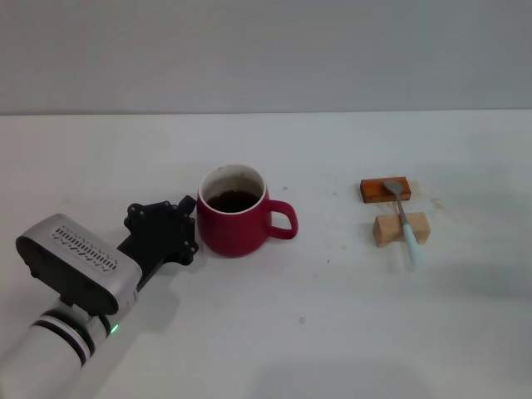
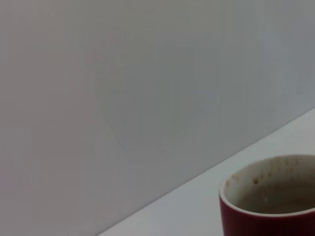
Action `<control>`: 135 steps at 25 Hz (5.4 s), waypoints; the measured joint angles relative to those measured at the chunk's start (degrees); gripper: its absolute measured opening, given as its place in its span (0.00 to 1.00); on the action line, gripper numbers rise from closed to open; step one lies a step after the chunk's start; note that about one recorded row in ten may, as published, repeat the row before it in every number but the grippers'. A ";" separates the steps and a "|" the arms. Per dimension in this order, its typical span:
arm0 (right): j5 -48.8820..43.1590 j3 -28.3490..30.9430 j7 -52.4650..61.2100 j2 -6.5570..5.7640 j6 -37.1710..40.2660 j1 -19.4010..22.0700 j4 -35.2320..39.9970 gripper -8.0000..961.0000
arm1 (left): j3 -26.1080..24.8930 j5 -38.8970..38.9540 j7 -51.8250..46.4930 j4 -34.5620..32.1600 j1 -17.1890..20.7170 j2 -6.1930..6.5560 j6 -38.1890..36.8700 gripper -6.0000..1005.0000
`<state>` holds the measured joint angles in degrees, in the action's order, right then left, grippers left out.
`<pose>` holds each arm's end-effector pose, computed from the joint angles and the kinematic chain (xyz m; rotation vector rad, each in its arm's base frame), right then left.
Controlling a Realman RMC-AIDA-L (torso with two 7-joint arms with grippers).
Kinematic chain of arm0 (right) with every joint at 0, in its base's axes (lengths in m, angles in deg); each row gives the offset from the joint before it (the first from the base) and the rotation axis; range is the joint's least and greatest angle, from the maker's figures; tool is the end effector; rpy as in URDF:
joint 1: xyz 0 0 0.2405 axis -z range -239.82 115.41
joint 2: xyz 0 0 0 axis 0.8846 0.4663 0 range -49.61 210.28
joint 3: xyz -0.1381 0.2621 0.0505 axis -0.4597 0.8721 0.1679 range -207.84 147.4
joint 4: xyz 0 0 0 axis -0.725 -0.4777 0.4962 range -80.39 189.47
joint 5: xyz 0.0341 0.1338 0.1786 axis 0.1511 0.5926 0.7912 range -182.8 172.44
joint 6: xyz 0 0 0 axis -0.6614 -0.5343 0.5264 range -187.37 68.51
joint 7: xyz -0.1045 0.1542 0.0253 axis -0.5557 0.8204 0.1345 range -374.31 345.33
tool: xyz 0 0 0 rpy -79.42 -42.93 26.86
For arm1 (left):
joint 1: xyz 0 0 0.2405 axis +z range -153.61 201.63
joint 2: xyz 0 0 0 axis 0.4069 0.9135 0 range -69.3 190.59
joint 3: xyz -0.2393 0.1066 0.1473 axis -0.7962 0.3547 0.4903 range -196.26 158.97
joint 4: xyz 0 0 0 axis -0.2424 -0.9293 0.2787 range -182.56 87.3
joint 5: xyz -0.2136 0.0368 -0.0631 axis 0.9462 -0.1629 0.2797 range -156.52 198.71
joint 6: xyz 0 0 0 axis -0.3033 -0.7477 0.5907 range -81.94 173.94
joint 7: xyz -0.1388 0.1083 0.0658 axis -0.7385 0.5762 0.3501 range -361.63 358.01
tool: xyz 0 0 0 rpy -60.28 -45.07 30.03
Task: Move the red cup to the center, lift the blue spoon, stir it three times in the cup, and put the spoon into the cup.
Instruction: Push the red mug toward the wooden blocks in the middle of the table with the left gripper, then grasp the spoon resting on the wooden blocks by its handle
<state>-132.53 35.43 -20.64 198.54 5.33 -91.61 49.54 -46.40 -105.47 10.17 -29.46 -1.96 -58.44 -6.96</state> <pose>0.4013 0.4255 0.0202 -1.3223 0.4539 0.4610 -0.3325 0.3793 -0.1470 -2.0311 -0.2719 -0.3962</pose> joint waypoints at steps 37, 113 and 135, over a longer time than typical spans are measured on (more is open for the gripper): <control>-0.11 -0.55 0.00 1.02 -0.65 5.20 -5.75 0.73 | -43.27 7.15 -11.10 -8.95 2.07 1.38 -5.33 0.05; 21.57 -33.32 -32.43 0.54 -20.59 25.07 -47.90 0.71 | -44.00 5.19 -12.50 -9.81 -0.66 3.69 -7.42 0.86; 21.71 -32.34 -32.43 0.59 -22.01 21.84 -45.12 0.66 | -44.28 5.19 -12.51 -9.44 -0.65 3.61 -8.17 0.86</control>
<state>-110.82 3.09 -53.07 199.13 -16.68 -69.77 4.42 -90.68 -100.28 -2.34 -38.89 -2.61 -54.83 -15.13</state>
